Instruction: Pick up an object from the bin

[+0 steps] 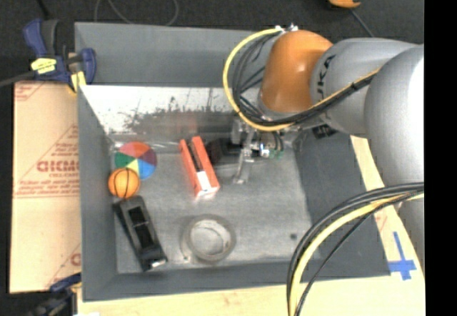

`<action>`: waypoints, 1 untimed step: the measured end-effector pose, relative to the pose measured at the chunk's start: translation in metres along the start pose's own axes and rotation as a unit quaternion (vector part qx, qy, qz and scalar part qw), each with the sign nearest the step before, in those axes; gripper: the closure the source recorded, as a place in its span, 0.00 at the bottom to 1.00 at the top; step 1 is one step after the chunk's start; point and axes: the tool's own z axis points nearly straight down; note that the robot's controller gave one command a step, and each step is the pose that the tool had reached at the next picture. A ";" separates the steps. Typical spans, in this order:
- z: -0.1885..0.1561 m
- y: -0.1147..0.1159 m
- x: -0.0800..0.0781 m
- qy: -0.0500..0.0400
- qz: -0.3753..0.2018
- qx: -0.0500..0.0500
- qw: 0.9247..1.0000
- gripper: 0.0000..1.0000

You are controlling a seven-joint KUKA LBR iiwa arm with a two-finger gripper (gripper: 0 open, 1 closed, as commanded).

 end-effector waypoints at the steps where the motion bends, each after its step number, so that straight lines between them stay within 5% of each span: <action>1: -0.024 0.006 0.001 0.004 0.002 0.003 1.000 0.00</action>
Offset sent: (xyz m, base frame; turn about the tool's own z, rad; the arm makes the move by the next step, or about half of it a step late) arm 0.0027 -0.0002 0.0035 0.0589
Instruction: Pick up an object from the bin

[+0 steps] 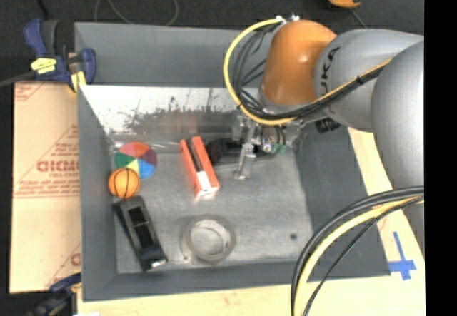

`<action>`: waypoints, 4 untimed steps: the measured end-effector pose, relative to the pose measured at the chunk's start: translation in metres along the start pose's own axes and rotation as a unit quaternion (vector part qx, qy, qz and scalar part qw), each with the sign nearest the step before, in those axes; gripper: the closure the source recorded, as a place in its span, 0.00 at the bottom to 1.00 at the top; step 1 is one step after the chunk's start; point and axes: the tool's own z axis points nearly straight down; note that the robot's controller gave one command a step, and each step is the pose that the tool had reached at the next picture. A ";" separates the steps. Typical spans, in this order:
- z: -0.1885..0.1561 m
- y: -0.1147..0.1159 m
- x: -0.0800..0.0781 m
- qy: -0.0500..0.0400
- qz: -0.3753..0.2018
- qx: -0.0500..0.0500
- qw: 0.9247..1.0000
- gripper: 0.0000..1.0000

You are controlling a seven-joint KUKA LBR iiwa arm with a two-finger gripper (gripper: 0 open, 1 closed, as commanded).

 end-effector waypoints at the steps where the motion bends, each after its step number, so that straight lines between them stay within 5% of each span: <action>1: -0.018 0.000 -0.003 -0.002 0.003 -0.002 1.000 0.00; 2: 0.047 -0.001 -0.006 -0.001 0.060 -0.003 0.998 0.00; 3: 0.050 -0.025 -0.006 0.000 0.099 -0.002 0.995 1.00; 4: 0.050 -0.025 -0.006 0.000 0.099 -0.002 0.995 1.00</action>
Offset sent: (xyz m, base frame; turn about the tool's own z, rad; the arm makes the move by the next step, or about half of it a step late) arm 0.0032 -0.0013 -0.0508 0.1221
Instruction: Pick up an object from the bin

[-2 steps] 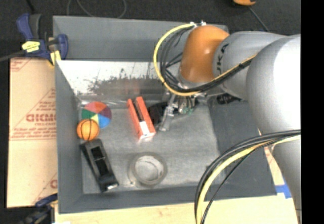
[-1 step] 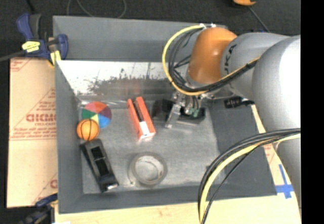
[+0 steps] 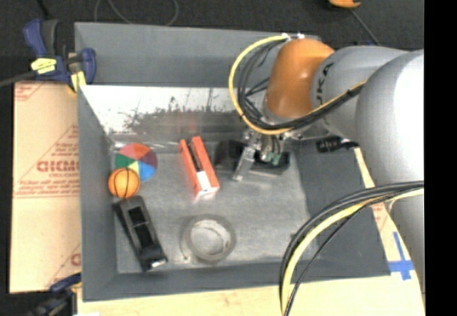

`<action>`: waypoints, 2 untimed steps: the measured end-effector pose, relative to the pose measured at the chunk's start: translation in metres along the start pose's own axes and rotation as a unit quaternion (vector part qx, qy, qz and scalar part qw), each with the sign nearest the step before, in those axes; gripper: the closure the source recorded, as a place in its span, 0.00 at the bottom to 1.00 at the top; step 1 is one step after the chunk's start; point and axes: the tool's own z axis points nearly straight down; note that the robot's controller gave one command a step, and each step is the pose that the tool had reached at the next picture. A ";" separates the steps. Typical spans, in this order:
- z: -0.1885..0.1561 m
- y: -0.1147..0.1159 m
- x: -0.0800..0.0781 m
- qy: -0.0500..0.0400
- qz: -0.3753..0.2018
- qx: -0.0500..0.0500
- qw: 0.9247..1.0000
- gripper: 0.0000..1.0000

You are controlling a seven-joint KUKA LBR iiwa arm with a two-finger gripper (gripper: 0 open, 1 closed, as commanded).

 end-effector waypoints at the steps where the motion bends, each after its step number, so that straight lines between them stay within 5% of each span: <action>1: -0.002 0.000 0.001 0.001 0.000 0.000 1.000 1.00; 2: -0.010 -0.001 0.001 0.002 0.000 0.001 1.000 1.00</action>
Offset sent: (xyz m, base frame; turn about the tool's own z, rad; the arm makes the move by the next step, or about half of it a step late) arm -0.0001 0.0001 0.0221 0.0000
